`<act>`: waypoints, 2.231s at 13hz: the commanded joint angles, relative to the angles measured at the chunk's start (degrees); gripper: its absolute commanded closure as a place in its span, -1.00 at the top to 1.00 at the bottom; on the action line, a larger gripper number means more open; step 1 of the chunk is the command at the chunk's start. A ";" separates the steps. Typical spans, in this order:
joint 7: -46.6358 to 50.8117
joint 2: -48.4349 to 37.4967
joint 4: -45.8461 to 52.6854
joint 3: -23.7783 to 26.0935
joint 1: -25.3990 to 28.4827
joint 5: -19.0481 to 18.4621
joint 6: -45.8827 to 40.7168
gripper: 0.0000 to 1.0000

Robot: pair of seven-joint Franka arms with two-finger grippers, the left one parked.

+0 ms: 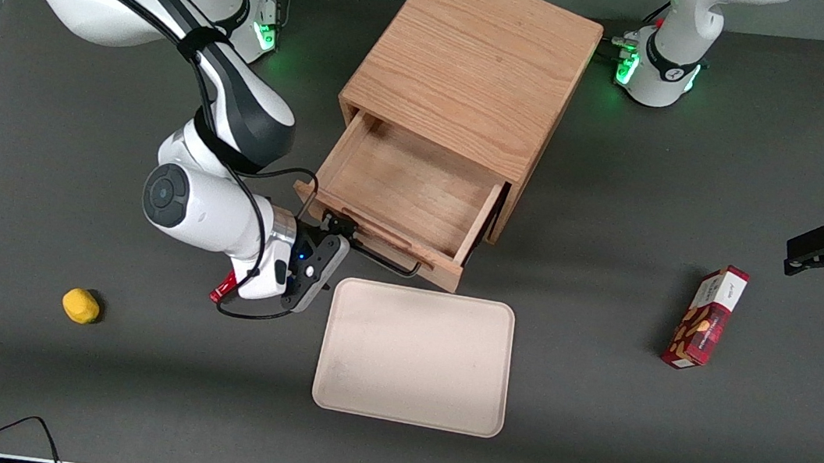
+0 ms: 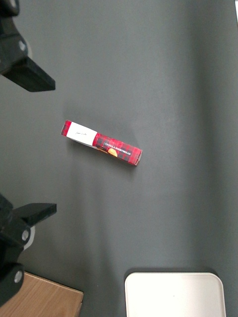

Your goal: Open upper drawer

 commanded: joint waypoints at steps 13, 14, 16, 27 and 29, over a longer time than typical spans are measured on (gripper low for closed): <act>-3.89 4.30 9.04 -3.20 0.19 -1.96 -5.08 1.00; -3.54 4.30 9.13 -3.20 0.28 -1.70 -5.17 1.00; -1.88 4.13 9.21 -2.94 0.63 -1.35 -5.43 1.00; 18.95 -0.34 16.85 1.72 0.10 1.73 -23.07 1.00; 23.60 -5.16 18.70 1.19 -2.34 1.56 -29.31 1.00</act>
